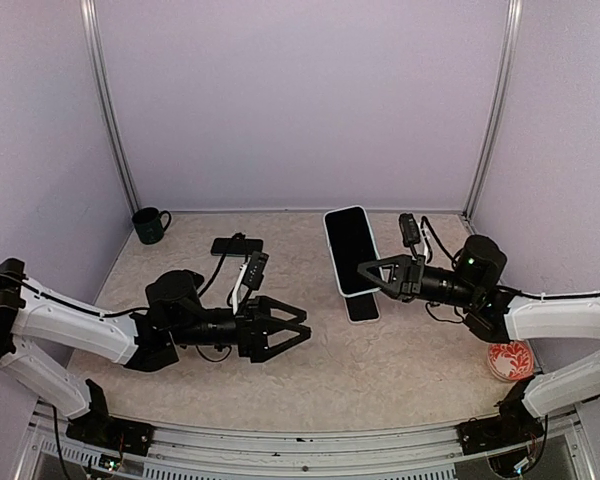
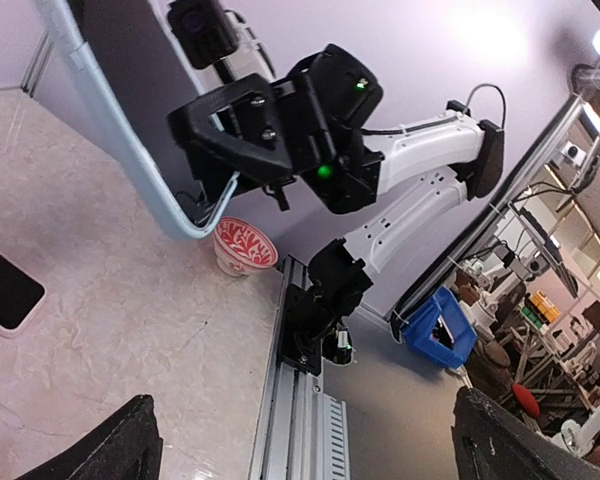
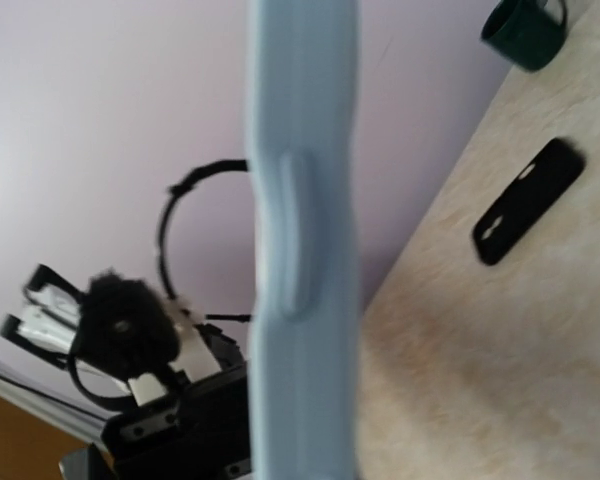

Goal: Put the phone into the phone case
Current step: Pass from the left arm to the right

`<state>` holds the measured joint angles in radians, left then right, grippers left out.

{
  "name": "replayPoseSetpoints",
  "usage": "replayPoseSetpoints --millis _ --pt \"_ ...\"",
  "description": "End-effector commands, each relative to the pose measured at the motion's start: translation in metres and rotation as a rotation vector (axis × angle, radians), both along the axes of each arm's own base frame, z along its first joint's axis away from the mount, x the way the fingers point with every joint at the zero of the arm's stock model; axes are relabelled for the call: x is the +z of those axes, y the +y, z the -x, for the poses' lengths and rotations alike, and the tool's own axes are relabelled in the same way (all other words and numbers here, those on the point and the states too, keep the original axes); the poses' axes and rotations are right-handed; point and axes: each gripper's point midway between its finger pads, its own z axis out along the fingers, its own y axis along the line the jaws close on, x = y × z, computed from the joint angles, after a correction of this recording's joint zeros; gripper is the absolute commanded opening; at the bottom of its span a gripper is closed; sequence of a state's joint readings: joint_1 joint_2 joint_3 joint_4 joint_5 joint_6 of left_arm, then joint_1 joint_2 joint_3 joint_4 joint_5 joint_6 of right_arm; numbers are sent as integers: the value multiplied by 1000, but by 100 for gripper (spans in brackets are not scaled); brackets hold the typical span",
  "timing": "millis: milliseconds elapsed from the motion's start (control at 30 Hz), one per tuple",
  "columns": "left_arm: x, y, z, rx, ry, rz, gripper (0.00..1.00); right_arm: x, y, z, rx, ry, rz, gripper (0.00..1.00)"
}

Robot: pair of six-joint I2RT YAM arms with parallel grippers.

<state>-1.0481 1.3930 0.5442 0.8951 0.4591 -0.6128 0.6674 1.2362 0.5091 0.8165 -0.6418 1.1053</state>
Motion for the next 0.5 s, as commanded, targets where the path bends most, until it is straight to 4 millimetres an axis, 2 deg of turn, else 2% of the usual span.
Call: replayPoseSetpoints --millis 0,267,467 --pt "2 -10 -14 31 93 54 99 29 -3 1 -60 -217 13 0" --pt "-2 -44 -22 -7 162 97 99 23 9 13 -54 -335 69 0" --pt "-1 -52 -38 41 143 101 99 22 17 24 -19 -346 62 0"
